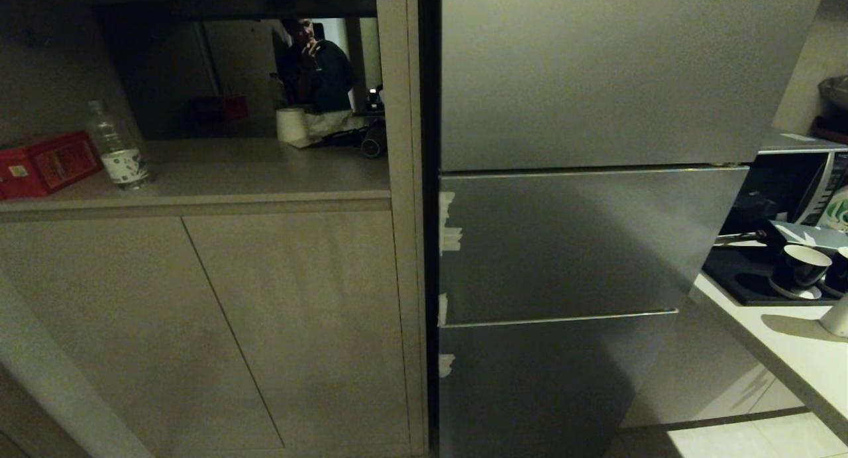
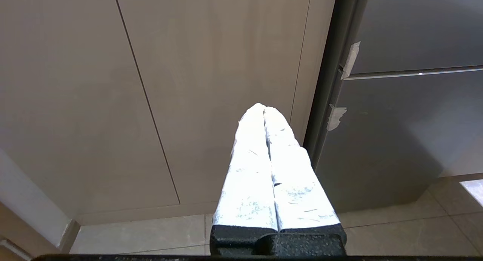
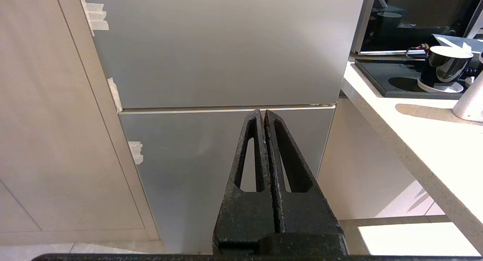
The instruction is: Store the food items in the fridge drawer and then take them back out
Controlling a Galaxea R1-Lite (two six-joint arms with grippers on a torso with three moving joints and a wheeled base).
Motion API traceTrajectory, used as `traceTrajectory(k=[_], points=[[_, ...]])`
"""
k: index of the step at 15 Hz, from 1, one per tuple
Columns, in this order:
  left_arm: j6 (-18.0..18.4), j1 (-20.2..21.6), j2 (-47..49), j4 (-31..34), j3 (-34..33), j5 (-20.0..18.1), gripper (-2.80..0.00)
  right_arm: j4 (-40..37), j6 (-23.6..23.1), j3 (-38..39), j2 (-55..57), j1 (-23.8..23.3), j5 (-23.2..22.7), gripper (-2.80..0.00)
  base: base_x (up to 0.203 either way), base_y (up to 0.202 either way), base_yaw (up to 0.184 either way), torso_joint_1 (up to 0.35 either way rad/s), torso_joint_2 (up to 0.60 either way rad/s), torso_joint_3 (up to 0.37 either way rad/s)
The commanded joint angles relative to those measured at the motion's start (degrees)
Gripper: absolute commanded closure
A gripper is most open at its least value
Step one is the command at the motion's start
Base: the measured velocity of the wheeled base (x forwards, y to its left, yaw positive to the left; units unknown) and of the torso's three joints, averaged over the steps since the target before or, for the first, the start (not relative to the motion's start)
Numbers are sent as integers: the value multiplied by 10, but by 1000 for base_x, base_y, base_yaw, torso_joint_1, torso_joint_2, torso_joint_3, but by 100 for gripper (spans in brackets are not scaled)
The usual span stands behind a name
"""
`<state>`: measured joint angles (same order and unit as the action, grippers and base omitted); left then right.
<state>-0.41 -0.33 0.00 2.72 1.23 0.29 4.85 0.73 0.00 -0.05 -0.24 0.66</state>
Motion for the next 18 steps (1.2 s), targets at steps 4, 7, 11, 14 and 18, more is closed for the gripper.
traceTrajectory(k=[4,7,11,14,18], points=[[0,0,0,0,0,0,0,1,1,18,0,1,0,0,0,0,0,0,0,0],[0,0,0,1,0,0,0,1,1,18,0,1,0,0,75,0,0,-4,-3,2],[0,0,1,1,0,0,0,1,1,18,0,1,0,0,197,0,0,10,5,2],[0,0,1,1,0,0,0,1,1,18,0,1,0,0,196,0,-2,2,1,1],[0,0,1,0,0,0,0,1,1,18,0,1,0,0,173,0,0,7,2,2]])
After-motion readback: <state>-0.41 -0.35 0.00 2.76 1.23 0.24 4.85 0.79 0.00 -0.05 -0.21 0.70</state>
